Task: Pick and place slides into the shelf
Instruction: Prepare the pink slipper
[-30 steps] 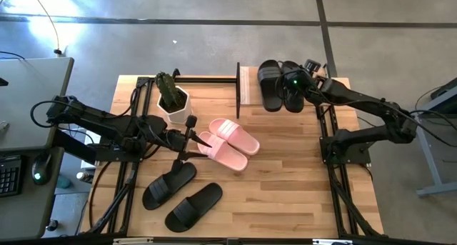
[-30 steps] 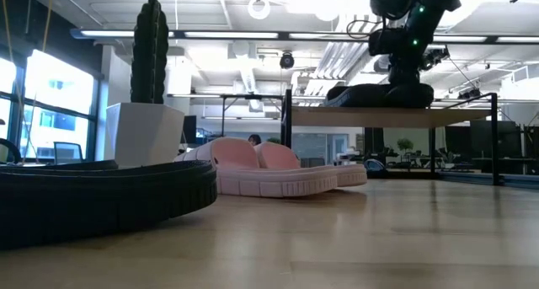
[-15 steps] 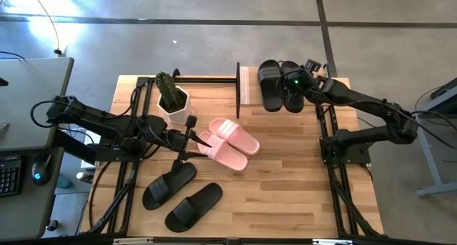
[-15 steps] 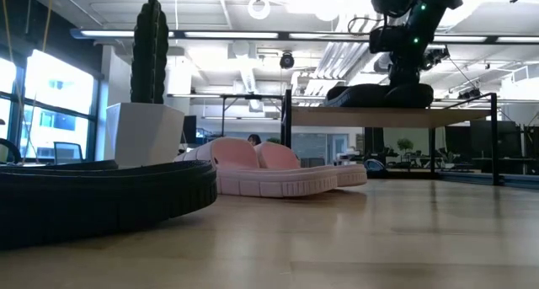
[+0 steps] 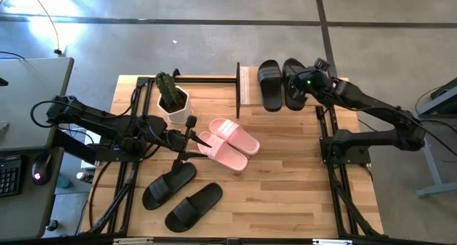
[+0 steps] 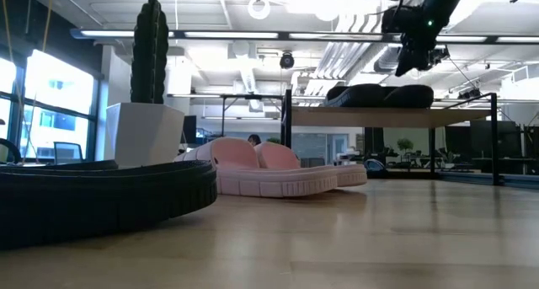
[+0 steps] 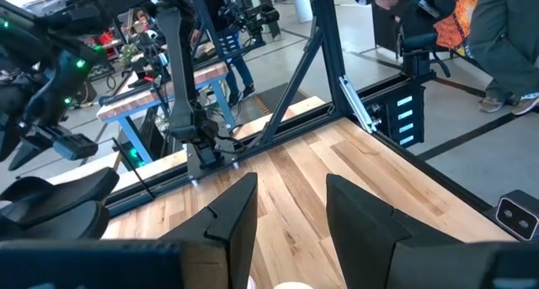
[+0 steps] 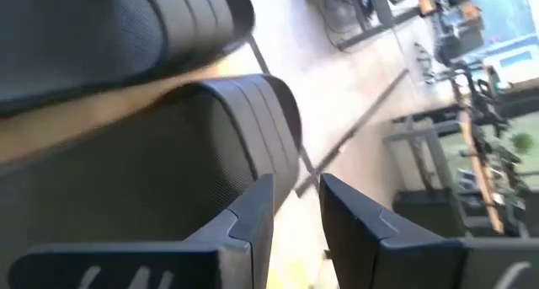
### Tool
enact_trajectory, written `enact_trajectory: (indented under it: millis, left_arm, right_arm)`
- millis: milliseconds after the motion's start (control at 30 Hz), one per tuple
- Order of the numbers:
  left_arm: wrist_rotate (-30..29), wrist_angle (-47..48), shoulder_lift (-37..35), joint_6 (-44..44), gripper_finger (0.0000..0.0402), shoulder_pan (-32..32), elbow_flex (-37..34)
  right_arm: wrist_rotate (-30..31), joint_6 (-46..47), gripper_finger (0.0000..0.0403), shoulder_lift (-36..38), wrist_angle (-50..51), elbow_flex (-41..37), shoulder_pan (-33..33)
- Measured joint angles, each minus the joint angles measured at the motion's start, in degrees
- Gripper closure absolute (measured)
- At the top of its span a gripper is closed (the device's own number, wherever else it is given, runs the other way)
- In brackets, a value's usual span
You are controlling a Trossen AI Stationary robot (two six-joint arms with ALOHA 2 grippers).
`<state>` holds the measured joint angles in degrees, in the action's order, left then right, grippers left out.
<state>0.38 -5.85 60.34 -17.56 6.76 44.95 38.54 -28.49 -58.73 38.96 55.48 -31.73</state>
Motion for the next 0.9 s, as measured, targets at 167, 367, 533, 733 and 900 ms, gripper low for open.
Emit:
enact_trajectory:
  millis: [167,367,533,733,900]
  left_arm:
    - [0.0,0.0,0.0,0.02,0.0273,0.0,0.0]
    - [0.0,-0.02,0.0,0.31,0.0273,0.0,0.0]
    - [0.19,0.19,-0.02,1.51,0.0273,0.0,0.01]
    - [-1.08,6.93,0.0,1.55,0.0273,0.0,0.02]
    - [-1.61,11.98,-0.01,2.67,0.0273,0.0,0.02]
  right_arm:
    - [-4.26,2.29,0.0315,0.75,0.96,0.0,0.02]
    - [-11.62,8.26,0.0315,4.63,1.35,2.72,1.35]
    - [-29.83,20.47,0.0316,6.46,5.82,10.15,3.85]
    - [-48.54,31.41,0.0316,4.88,2.94,19.56,12.14]
    - [-41.32,29.69,0.0316,2.37,3.59,23.34,21.66]
